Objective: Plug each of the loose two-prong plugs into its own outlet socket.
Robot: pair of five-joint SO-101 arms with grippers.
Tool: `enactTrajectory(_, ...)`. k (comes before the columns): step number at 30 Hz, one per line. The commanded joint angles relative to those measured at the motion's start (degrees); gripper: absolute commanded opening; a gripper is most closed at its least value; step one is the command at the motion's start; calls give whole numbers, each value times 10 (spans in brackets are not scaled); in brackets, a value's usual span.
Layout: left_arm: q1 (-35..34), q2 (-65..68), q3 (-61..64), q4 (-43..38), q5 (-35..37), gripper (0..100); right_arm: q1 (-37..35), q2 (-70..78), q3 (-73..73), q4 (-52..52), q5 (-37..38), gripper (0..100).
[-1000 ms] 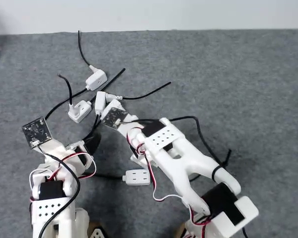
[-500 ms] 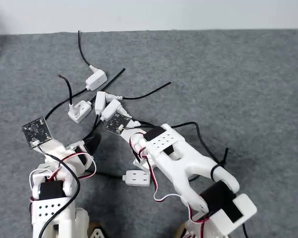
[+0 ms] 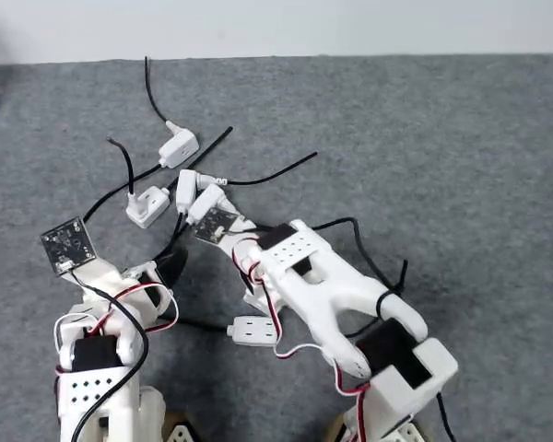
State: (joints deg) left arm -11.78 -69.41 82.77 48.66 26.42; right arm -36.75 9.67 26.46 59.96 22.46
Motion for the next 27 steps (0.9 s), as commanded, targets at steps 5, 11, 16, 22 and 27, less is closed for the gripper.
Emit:
enactTrajectory(5,-4,-6,-2,2,-4,352,-22,28,-54,20,-3,119)
enactTrajectory(11,-4,-6,-2,1,-4,352,-73,28,-60,22,9,2)
enactTrajectory(16,-4,-6,-2,1,-4,352,-33,25,-62,23,40,8)
enactTrajectory(22,-4,-6,-2,1,-4,352,79,-54,-68,14,57,8)
enactTrajectory(27,-2,-6,-2,1,-4,352,124,-141,-70,14,135,8)
